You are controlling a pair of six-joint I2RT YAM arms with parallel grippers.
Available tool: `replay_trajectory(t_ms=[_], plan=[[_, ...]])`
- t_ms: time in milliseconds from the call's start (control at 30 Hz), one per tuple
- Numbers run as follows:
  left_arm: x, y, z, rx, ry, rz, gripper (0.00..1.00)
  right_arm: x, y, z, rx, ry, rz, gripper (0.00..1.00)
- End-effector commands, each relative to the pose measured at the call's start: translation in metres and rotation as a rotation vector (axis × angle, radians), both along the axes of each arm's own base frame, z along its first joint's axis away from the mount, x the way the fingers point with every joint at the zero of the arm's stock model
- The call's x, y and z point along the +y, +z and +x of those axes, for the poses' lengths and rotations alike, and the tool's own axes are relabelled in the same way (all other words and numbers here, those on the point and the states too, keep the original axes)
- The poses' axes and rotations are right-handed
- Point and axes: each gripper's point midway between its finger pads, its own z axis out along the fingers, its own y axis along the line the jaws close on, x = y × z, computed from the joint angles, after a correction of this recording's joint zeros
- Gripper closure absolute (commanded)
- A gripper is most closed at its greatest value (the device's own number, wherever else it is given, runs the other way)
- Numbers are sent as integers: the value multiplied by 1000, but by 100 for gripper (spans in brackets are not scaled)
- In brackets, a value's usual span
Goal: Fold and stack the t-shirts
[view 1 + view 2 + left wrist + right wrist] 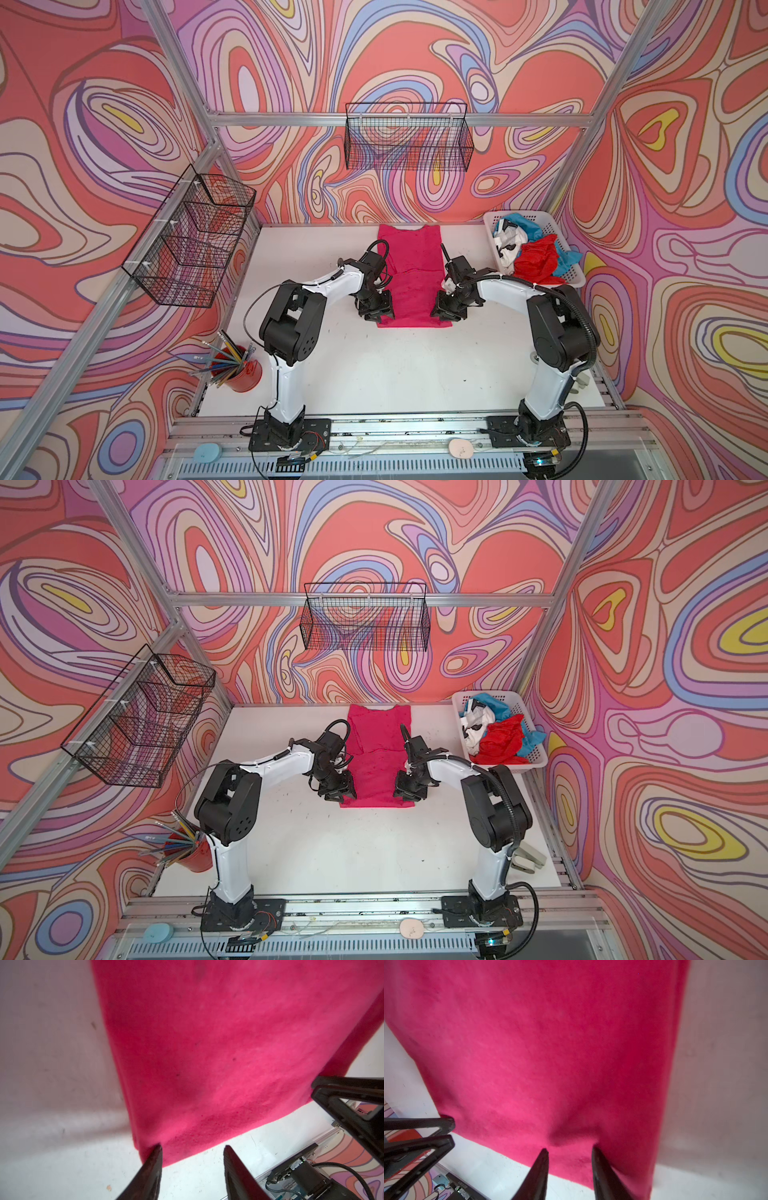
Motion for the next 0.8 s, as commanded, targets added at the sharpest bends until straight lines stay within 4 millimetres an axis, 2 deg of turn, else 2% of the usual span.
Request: replay_trajectory(t_ms=[0,67,200,267,333,500,633,767], plan=[[-16,34,0,-33,-23,-50,49,11,28,4,-38,9,25,63],[-27,29,-2,5,-15,-96,50,24,33,6,-43,8,69,64],[-29,10,-6,43,-12,-102,53,47,30,7,-38,9,144,66],[-29,0,-7,65,-23,-100,54,59,23,3,-15,26,181,66],[-28,-7,-9,80,-32,-91,54,63,15,0,6,40,191,66],[-7,-31,-18,129,-24,-41,54,35,-5,-10,38,38,117,66],[12,-46,-26,167,-20,-11,54,0,-20,-22,72,25,48,66],[15,-52,-35,195,-26,-7,55,-28,-28,-31,91,13,-3,66]])
